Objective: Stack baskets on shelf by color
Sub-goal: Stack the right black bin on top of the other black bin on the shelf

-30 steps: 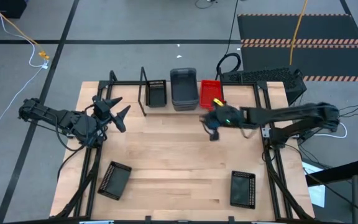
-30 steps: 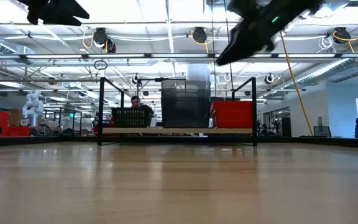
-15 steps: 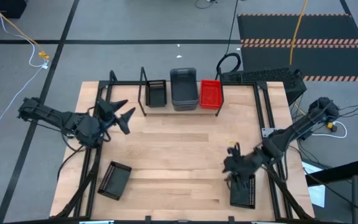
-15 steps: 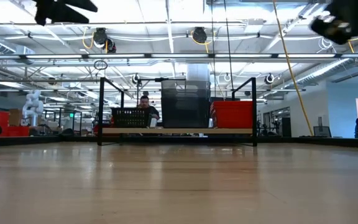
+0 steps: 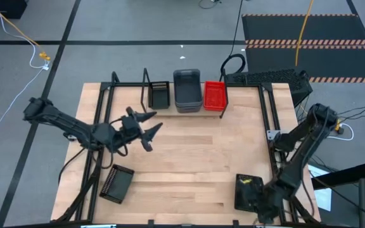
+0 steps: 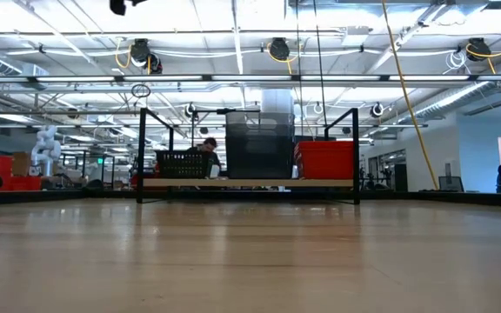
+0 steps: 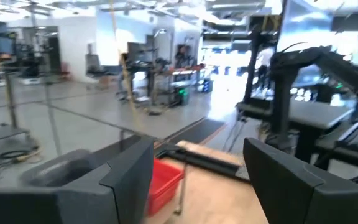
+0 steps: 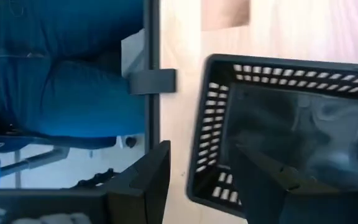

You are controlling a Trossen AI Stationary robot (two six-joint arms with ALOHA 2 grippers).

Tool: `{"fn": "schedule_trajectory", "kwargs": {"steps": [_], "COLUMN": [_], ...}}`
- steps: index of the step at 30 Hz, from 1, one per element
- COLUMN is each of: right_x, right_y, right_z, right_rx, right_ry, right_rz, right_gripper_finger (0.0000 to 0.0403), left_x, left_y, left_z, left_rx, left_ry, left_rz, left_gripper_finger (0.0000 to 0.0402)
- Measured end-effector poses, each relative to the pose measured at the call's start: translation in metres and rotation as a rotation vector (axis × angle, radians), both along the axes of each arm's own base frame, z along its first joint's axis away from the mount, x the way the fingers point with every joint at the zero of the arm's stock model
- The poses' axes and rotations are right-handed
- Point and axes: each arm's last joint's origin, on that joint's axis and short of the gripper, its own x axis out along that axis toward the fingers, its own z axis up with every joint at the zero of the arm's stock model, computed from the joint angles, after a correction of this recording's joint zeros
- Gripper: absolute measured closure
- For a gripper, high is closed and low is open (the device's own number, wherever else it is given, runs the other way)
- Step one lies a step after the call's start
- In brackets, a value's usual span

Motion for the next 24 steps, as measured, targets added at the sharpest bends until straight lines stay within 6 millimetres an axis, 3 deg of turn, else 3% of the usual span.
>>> {"fn": "schedule_trajectory", "kwargs": {"steps": [4,11,18,21,24], "right_x": [-0.008,-0.017,-0.017,-0.013,-0.007], "right_y": [0.017,0.039,0.040,0.036,0.031], "right_z": [-0.001,-0.035,-0.039,-0.040,-0.040], "right_rx": [-0.009,-0.089,-0.115,-0.156,-0.175], "right_ry": [-0.030,0.045,0.031,0.004,0.001], "right_rz": [0.015,0.125,0.189,0.233,0.288], "right_gripper_finger": [0.0248,0.0248,0.0252,0.0277,0.0329], "left_x": [0.008,0.012,0.012,0.013,0.013], "left_y": [-0.004,-0.008,-0.009,-0.009,-0.009], "left_z": [-0.005,-0.011,-0.014,-0.016,-0.019], "left_rx": [-0.026,-0.070,-0.100,-0.113,-0.134], "left_ry": [-0.023,-0.024,-0.014,-0.003,0.014], "left_rz": [-0.034,-0.054,-0.061,-0.063,-0.064], "left_gripper_finger": [0.0151,0.0151,0.0151,0.0151,0.0151]}}
